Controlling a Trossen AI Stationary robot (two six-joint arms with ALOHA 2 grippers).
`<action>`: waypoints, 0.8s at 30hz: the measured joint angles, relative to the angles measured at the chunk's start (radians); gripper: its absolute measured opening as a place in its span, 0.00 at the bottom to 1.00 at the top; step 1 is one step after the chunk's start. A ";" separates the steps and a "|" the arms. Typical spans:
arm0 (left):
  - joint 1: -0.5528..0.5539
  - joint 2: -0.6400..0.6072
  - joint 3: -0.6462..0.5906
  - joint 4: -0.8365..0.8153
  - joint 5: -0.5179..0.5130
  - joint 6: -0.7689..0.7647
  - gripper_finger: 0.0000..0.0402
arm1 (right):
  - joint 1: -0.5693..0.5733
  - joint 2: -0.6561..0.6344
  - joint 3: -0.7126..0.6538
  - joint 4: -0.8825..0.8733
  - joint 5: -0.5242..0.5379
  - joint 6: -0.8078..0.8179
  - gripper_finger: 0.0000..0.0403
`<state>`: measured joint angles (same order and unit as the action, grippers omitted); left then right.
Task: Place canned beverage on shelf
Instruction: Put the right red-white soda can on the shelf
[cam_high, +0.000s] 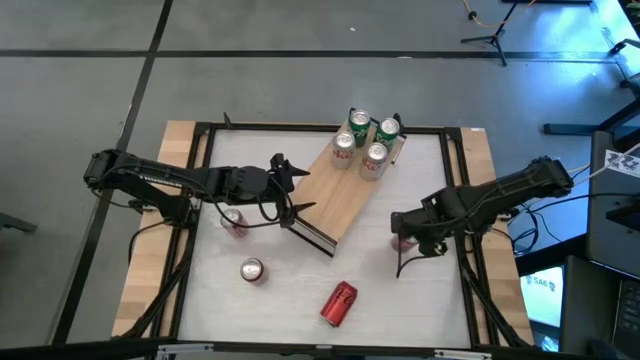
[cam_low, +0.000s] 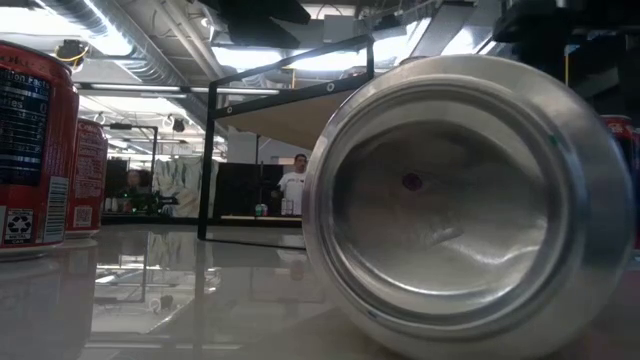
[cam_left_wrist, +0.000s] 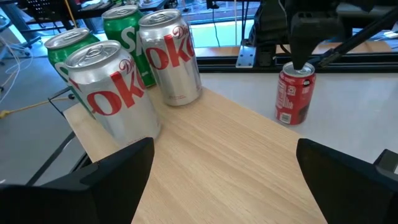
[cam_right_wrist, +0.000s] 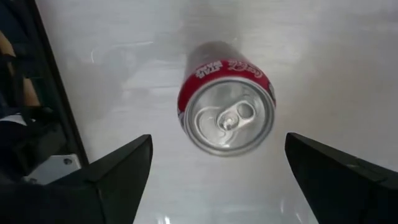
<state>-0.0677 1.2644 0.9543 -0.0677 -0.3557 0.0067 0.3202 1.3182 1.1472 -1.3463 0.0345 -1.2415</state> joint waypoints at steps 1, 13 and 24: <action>0.000 0.000 0.000 0.000 0.000 0.000 0.96 | 0.000 0.000 -0.012 0.011 0.000 -0.004 0.89; 0.000 0.000 0.000 0.000 0.000 0.000 0.96 | 0.000 0.000 -0.045 0.126 0.036 -0.058 0.89; 0.000 0.000 0.000 0.000 0.001 0.001 0.96 | 0.000 0.012 -0.045 0.120 -0.012 -0.076 0.89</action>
<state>-0.0677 1.2644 0.9543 -0.0677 -0.3550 0.0074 0.3202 1.3302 1.1023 -1.2263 0.0228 -1.3180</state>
